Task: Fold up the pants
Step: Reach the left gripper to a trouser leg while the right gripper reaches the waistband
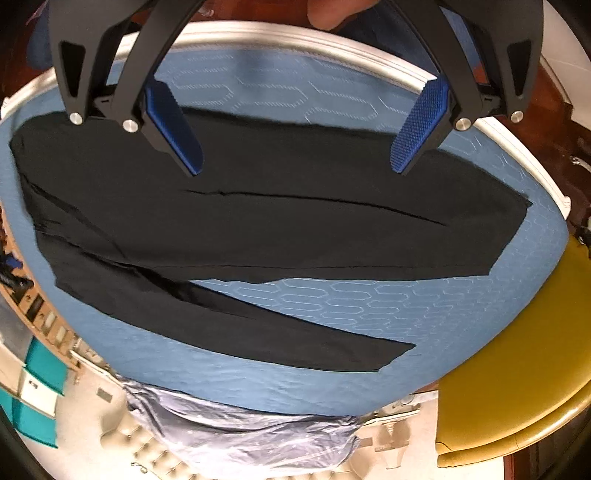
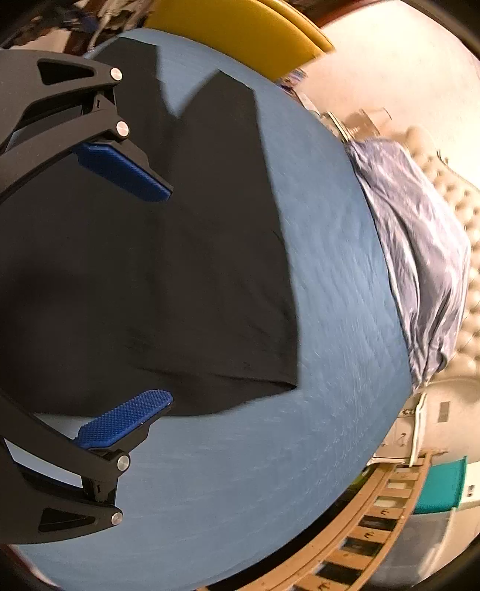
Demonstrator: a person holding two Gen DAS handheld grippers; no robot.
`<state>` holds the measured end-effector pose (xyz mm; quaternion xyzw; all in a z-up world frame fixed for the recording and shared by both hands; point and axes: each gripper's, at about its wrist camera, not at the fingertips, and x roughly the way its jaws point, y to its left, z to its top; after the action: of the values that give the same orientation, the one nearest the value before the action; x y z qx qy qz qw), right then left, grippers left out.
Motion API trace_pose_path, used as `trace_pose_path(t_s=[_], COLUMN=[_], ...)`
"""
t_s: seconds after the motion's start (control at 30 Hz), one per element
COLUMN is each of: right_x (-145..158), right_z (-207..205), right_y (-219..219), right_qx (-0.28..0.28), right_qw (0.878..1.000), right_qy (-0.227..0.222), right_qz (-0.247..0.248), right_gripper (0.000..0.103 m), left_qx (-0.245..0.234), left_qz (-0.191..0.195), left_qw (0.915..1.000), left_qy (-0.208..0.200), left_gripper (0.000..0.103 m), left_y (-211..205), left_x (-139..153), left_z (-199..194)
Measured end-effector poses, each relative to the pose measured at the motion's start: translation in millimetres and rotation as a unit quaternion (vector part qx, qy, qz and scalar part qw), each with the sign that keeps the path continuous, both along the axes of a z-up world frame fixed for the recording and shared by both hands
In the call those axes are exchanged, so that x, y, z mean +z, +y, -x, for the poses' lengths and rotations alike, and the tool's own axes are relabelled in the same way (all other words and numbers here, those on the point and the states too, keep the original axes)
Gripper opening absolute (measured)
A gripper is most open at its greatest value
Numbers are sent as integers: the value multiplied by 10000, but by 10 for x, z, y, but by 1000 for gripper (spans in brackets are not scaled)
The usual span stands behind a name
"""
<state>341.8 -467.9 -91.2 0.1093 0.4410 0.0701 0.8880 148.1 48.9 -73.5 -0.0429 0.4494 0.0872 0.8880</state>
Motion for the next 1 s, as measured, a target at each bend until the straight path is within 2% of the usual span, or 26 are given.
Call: trace_pose_path(t_s=[0.17, 0.33, 0.5, 0.63, 0.73, 0.8, 0.87, 0.93, 0.97, 1.0], right_x=[-278, -504, -611, -656, -836, -860, -828, -774, -730, -672], right_z=[-975, -1554, -1816, -2000, -2115, -2136, -2164, -2150, -2130, -2086], right_y=[-330, -454, -597, -587, -560, -552, -526, -475, -397, -314], right_qx=[-80, 66, -51, 221, 480, 559, 637, 845, 1026, 1113], right_qw=[9992, 9973, 9967, 9957, 9905, 9897, 9903, 9905, 9893, 9872], right_qy=[133, 369, 619, 695, 1033, 998, 900, 826, 792, 670], right_qz=[380, 638, 514, 572, 769, 866, 850, 709, 672, 921], right_gripper=[98, 96, 96, 96, 87, 85, 65, 13, 12, 12], left_qx=[97, 182, 197, 144, 207, 260, 248, 252, 332, 400], left_qz=[26, 137, 215, 261, 249, 437, 596, 993, 1375, 1665], left_qw=[9999, 9997, 9992, 9990, 9990, 9982, 9974, 9944, 9897, 9851], left_qy=[13, 114, 272, 336, 311, 324, 309, 248, 207, 163], left_gripper=[102, 102, 102, 102, 102, 102, 102, 102, 102, 102], left_y=[173, 263, 271, 267, 351, 422, 493, 634, 763, 855], left_x=[-47, -144, -290, -343, -333, -336, -315, -277, -260, -251], left_z=[-163, -325, -435, -445, -459, -492, -580, -773, -924, -1039])
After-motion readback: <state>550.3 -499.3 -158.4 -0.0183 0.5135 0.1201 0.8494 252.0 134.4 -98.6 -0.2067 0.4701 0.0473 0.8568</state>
